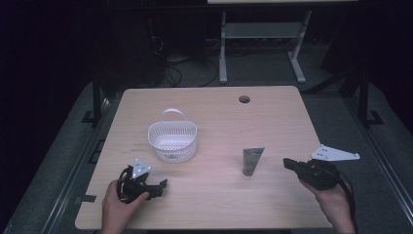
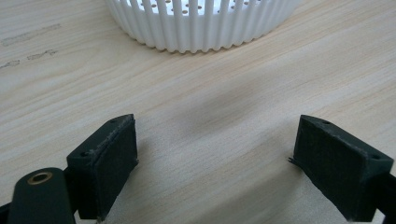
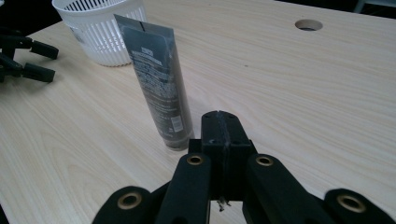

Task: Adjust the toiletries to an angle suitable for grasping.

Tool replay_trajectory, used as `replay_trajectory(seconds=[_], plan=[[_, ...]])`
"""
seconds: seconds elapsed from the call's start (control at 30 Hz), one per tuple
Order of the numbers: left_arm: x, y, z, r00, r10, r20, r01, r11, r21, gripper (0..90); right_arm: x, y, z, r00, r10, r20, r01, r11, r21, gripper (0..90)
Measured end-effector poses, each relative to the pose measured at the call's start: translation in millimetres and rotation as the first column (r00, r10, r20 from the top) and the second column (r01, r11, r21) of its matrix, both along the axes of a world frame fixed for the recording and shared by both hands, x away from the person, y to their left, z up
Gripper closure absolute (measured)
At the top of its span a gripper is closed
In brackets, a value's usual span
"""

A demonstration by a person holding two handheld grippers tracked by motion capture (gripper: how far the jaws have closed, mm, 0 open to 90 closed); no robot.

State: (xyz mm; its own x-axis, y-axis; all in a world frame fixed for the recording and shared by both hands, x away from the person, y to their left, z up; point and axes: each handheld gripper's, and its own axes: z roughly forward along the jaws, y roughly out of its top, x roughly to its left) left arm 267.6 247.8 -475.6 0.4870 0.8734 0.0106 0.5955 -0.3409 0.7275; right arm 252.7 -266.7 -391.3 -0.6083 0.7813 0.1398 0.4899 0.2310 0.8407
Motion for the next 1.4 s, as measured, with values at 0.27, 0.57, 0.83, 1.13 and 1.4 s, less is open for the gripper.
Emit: replay_trajectory(seconds=[0.27,0.57,0.83,1.13,1.4], plan=[[0.0,0.0,0.0,1.0,0.0,0.0,0.0,1.0,0.001,12.5,5.4,11.2,8.0,0.9994,0.027,0.022,-0.027,0.9996,0.002,89.8],[0.0,0.0,0.0,1.0,0.0,0.0,0.0,1.0,0.001,12.5,11.4,24.1,12.3,0.9977,0.06,0.029,-0.061,0.9982,0.002,89.8],[0.0,0.0,0.0,1.0,0.0,0.0,0.0,1.0,0.0,12.4,16.8,34.4,14.6,0.9959,0.084,0.034,-0.084,0.9964,0.001,89.8],[0.0,-0.2,-0.2,1.0,0.002,0.001,-0.002,1.0,-0.002,12.4,23.5,43.6,13.9,0.9945,0.1,0.031,-0.1,0.995,-0.001,89.8],[0.0,0.0,0.0,1.0,0.0,0.0,0.0,1.0,0.001,12.5,29.0,48.0,11.9,0.9951,0.097,0.02,-0.096,0.9953,-0.006,89.8]])
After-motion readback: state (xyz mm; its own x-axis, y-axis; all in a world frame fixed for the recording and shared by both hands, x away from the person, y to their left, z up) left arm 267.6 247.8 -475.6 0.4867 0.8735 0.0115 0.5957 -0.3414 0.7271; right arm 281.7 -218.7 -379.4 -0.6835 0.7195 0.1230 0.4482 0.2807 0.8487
